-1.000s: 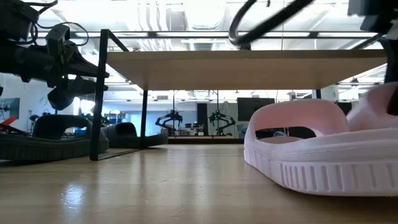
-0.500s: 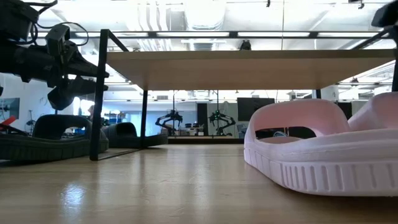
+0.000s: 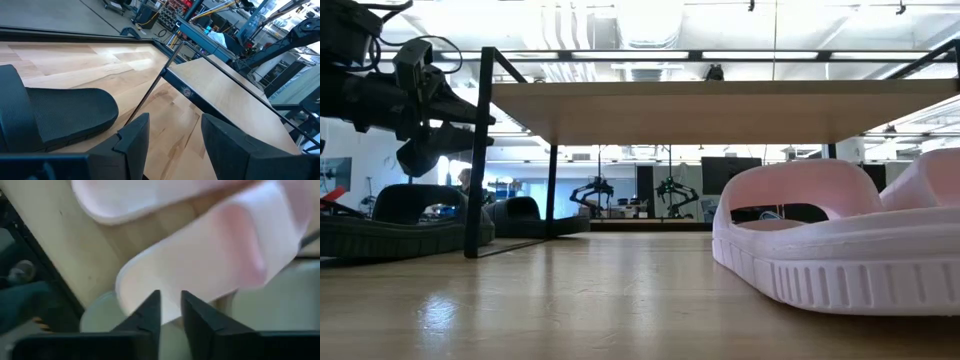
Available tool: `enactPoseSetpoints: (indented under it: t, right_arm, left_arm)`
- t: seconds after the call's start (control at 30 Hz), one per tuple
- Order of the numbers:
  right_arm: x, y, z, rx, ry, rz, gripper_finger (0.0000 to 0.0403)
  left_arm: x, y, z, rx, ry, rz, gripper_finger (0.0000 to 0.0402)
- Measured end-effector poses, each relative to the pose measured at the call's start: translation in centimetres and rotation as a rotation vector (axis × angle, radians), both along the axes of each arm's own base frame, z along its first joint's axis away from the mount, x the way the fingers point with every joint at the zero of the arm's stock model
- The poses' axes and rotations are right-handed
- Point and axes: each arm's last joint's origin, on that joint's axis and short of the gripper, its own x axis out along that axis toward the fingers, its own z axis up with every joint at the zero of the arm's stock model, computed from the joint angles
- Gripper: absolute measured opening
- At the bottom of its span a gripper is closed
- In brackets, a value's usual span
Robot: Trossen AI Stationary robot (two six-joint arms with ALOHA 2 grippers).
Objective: Pick and place slides into the shelf
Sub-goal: Adjust pink slides so aligned under the shelf
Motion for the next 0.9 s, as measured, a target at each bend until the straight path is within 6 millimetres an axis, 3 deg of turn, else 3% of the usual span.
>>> enactPoseSetpoints:
  t: [0.1, 0.27, 0.63, 0.9]
  right_arm:
    - [-0.4, 0.9, -0.5, 0.073, -0.020, -0.057, 0.0017]
    - [-0.9, 2.5, -1.6, 0.191, -0.056, -0.108, 0.0013]
    - [-1.0, 3.0, -4.3, 0.145, -0.006, -0.153, 0.0012]
    - [-0.8, 2.8, -4.6, 0.134, 0.005, -0.126, 0.0012]
  left_arm:
    - [0.0, 0.0, 0.0, 0.000, 0.000, 0.000, 0.0166]
    - [0.0, 0.0, 0.0, 0.000, 0.001, 0.000, 0.0166]
    - [0.0, 0.0, 0.0, 0.000, 0.000, 0.000, 0.0166]
    - [0.0, 0.0, 0.0, 0.000, 0.000, 0.000, 0.0166]
